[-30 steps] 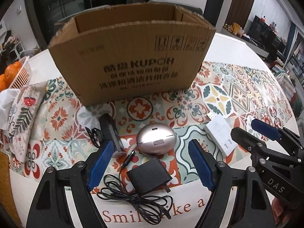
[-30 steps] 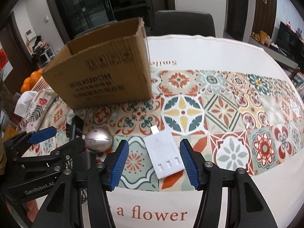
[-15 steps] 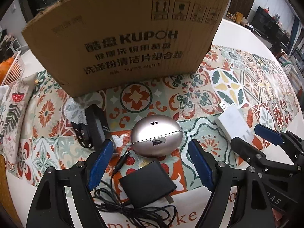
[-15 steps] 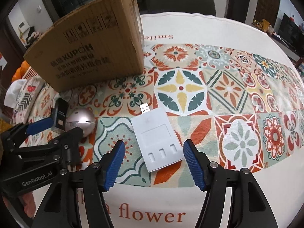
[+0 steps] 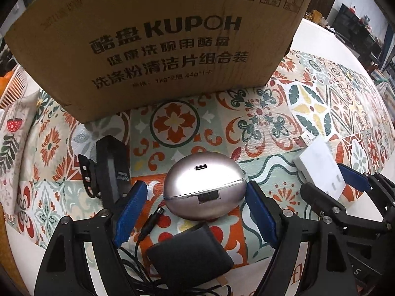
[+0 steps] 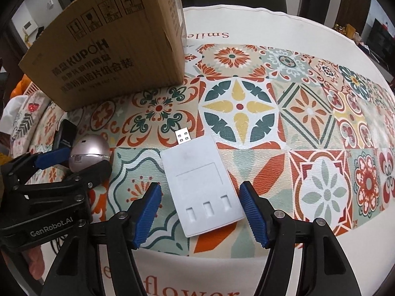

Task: Organize rigid objects
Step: 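Grasp the silver shaver with the left tool while the right tool grasps the white power strip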

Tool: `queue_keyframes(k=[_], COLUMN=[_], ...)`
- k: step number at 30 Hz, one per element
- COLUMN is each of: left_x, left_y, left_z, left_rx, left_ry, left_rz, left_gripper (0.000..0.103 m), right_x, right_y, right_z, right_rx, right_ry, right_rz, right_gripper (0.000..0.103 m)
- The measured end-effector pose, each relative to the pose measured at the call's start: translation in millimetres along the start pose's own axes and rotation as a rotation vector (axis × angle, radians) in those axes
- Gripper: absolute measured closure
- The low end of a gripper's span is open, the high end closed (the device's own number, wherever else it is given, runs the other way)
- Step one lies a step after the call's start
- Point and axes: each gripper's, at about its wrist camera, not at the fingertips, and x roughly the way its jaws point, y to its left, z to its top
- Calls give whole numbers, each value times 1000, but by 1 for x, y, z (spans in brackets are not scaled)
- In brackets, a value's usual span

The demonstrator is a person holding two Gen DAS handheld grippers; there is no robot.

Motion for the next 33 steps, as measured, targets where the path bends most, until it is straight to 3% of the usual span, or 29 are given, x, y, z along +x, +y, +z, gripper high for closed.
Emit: queue_keyframes(k=[6,8,12,33], left_x=[6,5,3,-50], left_y=[-3,-4,-3,22], left_z=[-1,-1,-2,-16], left_rx=[4,6,0,-4], left_ry=[-7,-16,-19,-124], left_rz=[2,1,2,-4], left_gripper=[29,39,39,39], right_x=[1,2,-1,-42], right_y=[1,3,0,12], right_z=[-2,-2,-5,-4], right_rx=[-12,-22,-5,-6], right_ry=[-31,-43,-53,-158], right_rz=[-20,-30,-21,-28], right_gripper=[40,45,52,54])
